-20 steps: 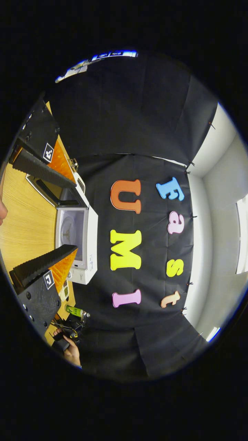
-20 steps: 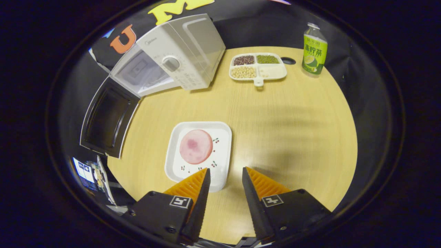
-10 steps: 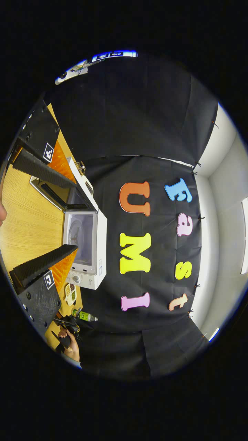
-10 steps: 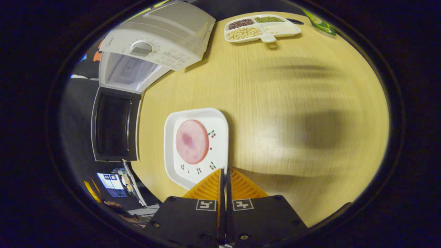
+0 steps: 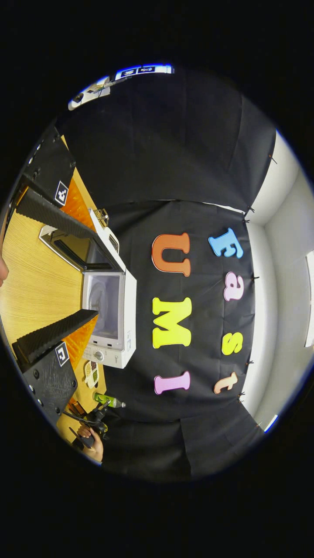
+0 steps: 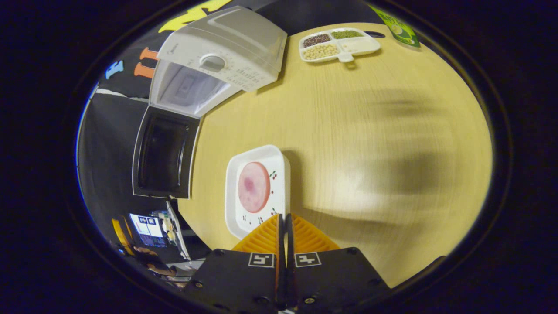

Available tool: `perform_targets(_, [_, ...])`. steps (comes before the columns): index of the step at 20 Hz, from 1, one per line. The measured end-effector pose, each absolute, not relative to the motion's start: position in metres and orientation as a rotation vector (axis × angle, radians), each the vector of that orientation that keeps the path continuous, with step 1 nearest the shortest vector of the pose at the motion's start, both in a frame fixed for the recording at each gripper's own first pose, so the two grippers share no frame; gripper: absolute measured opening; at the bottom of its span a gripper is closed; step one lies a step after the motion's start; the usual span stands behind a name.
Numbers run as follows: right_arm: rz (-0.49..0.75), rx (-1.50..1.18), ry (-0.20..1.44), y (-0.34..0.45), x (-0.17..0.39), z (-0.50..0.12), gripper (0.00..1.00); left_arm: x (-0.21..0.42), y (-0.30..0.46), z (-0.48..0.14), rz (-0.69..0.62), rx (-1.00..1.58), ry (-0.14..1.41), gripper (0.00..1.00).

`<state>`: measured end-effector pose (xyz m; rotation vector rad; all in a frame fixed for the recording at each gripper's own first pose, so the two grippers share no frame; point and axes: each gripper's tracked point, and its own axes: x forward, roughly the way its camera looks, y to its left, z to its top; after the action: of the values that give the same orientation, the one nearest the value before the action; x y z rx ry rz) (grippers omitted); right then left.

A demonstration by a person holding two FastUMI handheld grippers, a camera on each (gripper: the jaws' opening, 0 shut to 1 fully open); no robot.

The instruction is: Open the microwave oven with the left hand, put the food in, and close the microwave oven.

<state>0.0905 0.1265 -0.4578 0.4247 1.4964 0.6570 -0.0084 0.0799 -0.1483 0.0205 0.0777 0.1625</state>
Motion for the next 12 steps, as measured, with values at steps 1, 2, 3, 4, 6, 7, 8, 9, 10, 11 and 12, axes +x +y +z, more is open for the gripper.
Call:
perform_targets(1, [0.672,0.422,1.486,0.130,0.086,-0.449,0.04,-0.011,0.082,-0.150,0.161,0.014,0.077,0.97])
perform_targets(2, [0.689,0.417,1.479,0.136,0.082,-0.441,0.04,-0.013,0.083,-0.151,0.158,0.007,0.077,0.97])
perform_targets(3, [0.704,0.411,1.471,0.142,0.078,-0.433,0.04,-0.016,0.084,-0.151,0.154,0.001,0.077,0.97])
perform_targets(4, [0.714,0.409,1.463,0.151,0.075,-0.429,0.04,-0.019,0.087,-0.152,0.150,-0.004,0.077,0.97])
perform_targets(6, [0.739,0.410,1.454,0.171,0.069,-0.420,0.04,-0.024,0.096,-0.154,0.149,0.003,0.073,0.97])
perform_targets(7, [0.750,0.411,1.451,0.182,0.068,-0.418,0.04,-0.027,0.102,-0.155,0.156,0.007,0.077,0.97])
perform_targets(8, [0.761,0.408,1.450,0.194,0.066,-0.418,0.04,-0.031,0.110,-0.158,0.167,0.006,0.081,0.97])
perform_targets(9, [0.768,0.407,1.450,0.203,0.065,-0.417,0.04,-0.035,0.117,-0.159,0.175,0.003,0.082,0.97])
perform_targets(10, [0.782,0.402,1.442,0.216,0.064,-0.417,0.04,-0.039,0.122,-0.158,0.178,-0.002,0.077,0.97])
perform_targets(11, [0.789,0.393,1.433,0.229,0.063,-0.418,0.04,-0.043,0.128,-0.158,0.181,-0.007,0.070,0.97])
perform_targets(12, [0.793,0.391,1.426,0.241,0.064,-0.419,0.04,-0.047,0.134,-0.159,0.185,-0.015,0.068,0.97])
